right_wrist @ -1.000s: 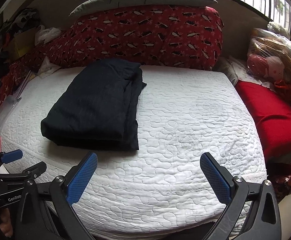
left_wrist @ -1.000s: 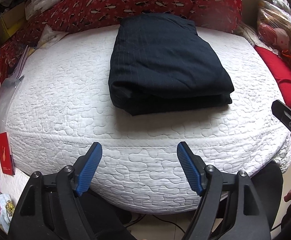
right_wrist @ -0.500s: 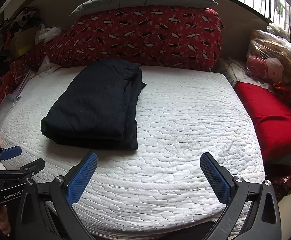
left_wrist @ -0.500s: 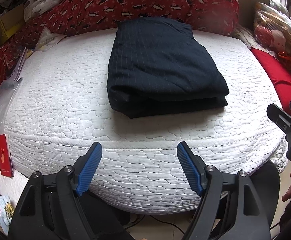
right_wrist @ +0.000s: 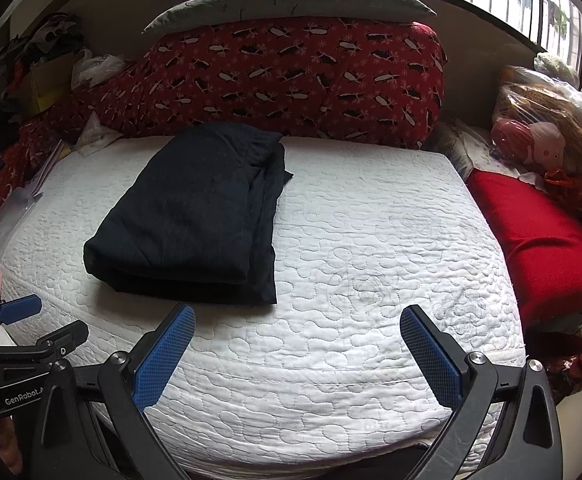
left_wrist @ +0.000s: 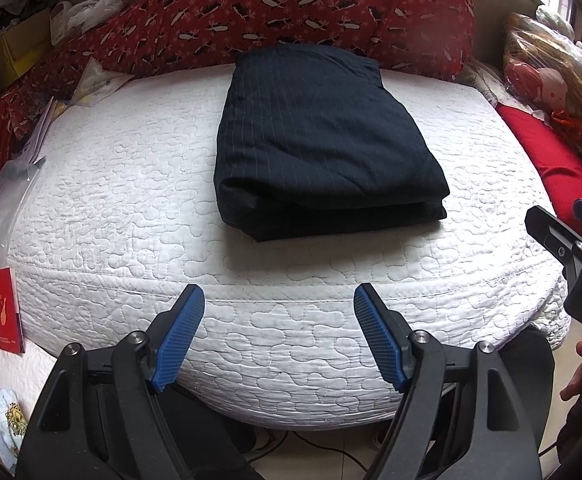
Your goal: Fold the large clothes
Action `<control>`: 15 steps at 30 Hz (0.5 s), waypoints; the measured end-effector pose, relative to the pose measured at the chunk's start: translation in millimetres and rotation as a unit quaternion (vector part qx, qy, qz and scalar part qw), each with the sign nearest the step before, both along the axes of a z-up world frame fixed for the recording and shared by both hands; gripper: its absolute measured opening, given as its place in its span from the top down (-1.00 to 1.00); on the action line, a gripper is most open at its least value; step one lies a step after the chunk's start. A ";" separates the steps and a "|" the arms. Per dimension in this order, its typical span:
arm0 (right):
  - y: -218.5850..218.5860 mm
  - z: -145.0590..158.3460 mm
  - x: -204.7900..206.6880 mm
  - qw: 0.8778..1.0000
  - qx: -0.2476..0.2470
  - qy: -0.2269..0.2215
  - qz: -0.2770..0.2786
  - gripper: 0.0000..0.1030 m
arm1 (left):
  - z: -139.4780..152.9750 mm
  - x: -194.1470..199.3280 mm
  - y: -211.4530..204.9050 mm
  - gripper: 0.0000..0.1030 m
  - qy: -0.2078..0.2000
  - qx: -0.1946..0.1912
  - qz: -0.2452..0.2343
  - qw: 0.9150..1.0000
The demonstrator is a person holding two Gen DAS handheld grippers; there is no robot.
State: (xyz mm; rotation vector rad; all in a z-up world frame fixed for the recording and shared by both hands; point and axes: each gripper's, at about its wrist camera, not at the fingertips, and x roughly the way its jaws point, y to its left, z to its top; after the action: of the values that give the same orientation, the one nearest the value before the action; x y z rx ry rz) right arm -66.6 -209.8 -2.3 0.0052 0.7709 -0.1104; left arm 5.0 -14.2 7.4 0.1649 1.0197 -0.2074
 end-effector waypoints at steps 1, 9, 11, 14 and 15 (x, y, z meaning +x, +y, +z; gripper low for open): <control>-0.2 0.4 -0.5 1.000 -0.001 -0.001 0.000 -1.00 | 0.4 0.2 0.1 -0.50 0.000 0.000 0.000 1.000; -5.4 1.6 -3.7 1.000 0.001 -0.003 -0.007 -1.00 | 4.7 1.8 -3.6 -0.50 -0.002 0.007 -0.006 1.000; -6.0 3.6 -3.6 1.000 -0.003 -0.005 -0.010 -1.00 | 3.1 4.5 -4.7 -0.50 0.004 0.014 -0.005 1.000; -8.3 5.9 -2.2 1.000 -0.005 -0.006 -0.017 -1.00 | 2.4 9.5 -1.7 -0.50 0.015 0.004 0.000 1.000; -9.4 6.1 -1.9 1.000 -0.003 -0.006 -0.019 -1.00 | 3.3 11.8 -1.4 -0.50 0.018 0.003 0.001 1.000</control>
State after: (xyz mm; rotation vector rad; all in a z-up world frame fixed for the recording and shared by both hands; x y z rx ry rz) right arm -68.5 -219.1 3.9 0.0151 0.7593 -0.1495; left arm 16.8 -15.7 10.8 0.1666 1.0556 -0.2061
